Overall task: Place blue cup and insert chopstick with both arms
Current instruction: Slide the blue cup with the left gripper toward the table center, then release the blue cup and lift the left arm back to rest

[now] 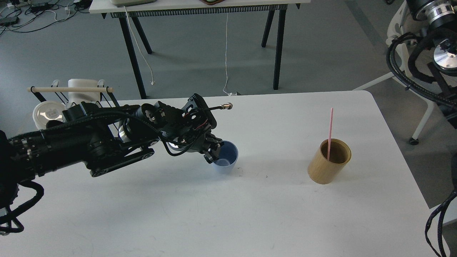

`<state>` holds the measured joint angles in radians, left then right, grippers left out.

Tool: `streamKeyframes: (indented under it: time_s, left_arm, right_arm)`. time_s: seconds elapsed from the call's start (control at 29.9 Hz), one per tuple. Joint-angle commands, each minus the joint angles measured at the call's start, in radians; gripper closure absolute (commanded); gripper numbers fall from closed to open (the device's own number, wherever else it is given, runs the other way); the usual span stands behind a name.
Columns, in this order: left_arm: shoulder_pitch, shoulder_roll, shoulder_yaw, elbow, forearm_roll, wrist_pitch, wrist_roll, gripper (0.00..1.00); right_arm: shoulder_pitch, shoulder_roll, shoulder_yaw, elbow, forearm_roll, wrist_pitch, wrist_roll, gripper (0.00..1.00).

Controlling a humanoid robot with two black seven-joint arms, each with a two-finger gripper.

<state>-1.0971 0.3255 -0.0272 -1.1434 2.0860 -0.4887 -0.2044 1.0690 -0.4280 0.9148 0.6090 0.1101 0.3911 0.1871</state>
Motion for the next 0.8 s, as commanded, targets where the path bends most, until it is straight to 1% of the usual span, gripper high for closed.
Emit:
streamKeyframes:
  time_s: [0.0,0.3,0.7,0.77]
  left_arm:
    - [0.000,0.000,-0.002,-0.002,-0.001,0.000,-0.003,0.94]
    - [0.002,0.003,-0.003,-0.002,-0.004,0.000,-0.004,0.91]
    - [0.008,0.004,-0.007,-0.002,-0.006,0.000,-0.003,0.90]
    - [0.008,0.004,-0.010,-0.002,-0.006,0.000,-0.003,0.88]
  right_arm:
    - [-0.001,0.000,-0.007,0.000,0.000,0.000,0.002,0.00]
    - [0.000,0.000,-0.007,0.000,0.000,0.000,0.002,0.00]
    - [0.000,0.000,-0.005,-0.002,0.000,0.002,0.002,0.00]
    - [0.000,0.000,-0.005,-0.002,0.000,0.002,0.002,0.00]
